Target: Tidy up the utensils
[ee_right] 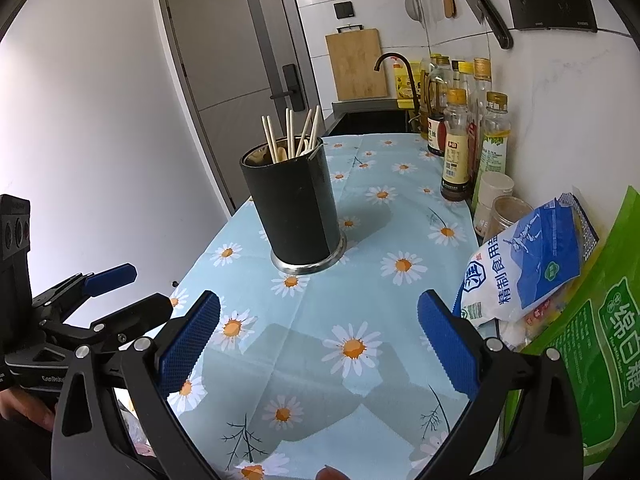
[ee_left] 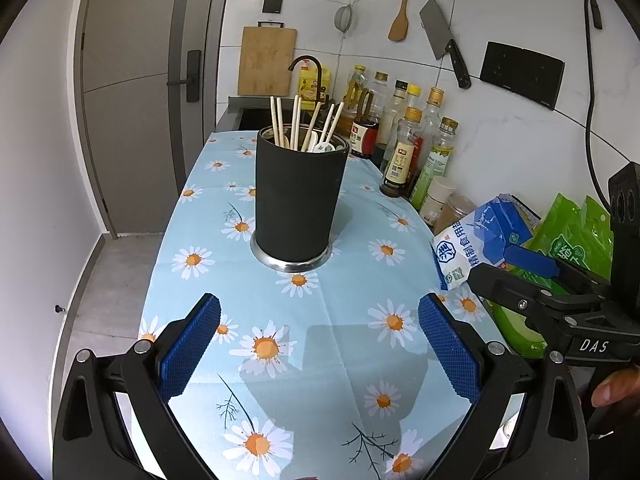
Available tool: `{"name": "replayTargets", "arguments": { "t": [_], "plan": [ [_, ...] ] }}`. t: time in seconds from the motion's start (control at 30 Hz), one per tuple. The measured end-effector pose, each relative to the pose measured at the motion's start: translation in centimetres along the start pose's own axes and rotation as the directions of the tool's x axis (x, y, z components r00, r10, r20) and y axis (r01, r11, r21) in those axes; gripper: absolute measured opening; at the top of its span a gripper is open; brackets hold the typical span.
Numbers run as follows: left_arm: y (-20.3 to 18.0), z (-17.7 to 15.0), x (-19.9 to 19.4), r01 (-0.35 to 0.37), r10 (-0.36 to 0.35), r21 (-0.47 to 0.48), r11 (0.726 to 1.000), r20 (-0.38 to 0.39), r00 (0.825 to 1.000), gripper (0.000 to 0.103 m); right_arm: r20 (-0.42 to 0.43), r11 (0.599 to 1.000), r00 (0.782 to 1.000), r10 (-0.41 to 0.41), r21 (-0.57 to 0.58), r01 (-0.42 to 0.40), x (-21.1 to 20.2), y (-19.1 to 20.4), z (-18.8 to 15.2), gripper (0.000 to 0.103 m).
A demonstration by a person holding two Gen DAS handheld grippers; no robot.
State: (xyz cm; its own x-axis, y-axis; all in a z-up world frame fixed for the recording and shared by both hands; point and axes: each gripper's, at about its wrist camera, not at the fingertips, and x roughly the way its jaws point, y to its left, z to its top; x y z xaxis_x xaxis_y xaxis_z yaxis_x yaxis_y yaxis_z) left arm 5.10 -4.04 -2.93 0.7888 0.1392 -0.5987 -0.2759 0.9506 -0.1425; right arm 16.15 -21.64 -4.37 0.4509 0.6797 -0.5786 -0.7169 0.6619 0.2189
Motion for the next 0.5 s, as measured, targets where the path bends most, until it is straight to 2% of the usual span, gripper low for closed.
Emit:
{"name": "replayTargets", "arguments": {
  "t": [0.5],
  "plan": [
    [-0.07, 0.01, -0.07, 0.009, -0.009, -0.002, 1.000, 0.008, 1.000, 0.096, -0.011, 1.000, 1.000, 0.002, 0.003, -0.002, 0.30, -0.15, -0.13, 0.098]
  ]
}}
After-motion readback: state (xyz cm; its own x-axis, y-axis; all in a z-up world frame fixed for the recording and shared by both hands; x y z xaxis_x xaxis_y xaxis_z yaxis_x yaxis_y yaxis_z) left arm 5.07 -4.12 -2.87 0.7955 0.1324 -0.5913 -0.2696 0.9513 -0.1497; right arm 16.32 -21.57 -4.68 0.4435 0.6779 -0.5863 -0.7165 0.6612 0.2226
